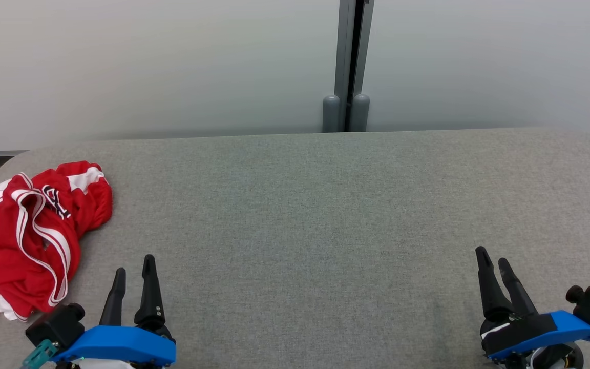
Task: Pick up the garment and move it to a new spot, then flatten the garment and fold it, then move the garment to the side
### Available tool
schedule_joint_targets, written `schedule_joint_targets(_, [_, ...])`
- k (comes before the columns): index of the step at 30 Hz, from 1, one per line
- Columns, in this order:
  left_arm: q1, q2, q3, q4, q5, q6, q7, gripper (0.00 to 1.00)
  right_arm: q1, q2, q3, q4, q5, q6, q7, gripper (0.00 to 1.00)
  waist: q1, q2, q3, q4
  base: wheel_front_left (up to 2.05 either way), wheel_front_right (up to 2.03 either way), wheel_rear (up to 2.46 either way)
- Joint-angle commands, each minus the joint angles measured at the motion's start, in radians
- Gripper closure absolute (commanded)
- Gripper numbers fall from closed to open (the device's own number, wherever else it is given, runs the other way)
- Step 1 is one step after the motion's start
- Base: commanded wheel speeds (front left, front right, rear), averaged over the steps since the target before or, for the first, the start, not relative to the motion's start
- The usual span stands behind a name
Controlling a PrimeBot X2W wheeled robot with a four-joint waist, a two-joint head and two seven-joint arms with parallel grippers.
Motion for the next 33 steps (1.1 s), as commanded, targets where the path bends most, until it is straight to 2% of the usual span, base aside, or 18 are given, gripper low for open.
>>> schedule_joint_targets(1, [-0.001, 0.008, -0.007, -0.004, 0.035, 0.003, -0.011, 0.0, -0.006, -0.007, -0.002, -0.014, -0.034, 0.005, 0.0, 0.0, 0.0, 0.0, 0.0, 0.0, 0.0, 0.0, 0.0])
schedule_joint_targets(12, [-0.014, 0.02, -0.036, 0.037, 0.14, 0.007, -0.036, 0.0, -0.003, -0.008, -0.003, -0.022, -0.168, 0.004, -0.013, 0.0, 0.0, 0.0, -0.001, 0.003, 0.0, 0.0, 0.0])
schedule_joint_targets(33, [-0.012, 0.035, -0.066, 0.043, 0.279, 0.028, -0.063, 0.0, 0.006, -0.009, 0.004, -0.013, -0.343, 0.005, -0.047, 0.0, 0.0, 0.0, -0.011, 0.001, 0.0, 0.0, 0.0])
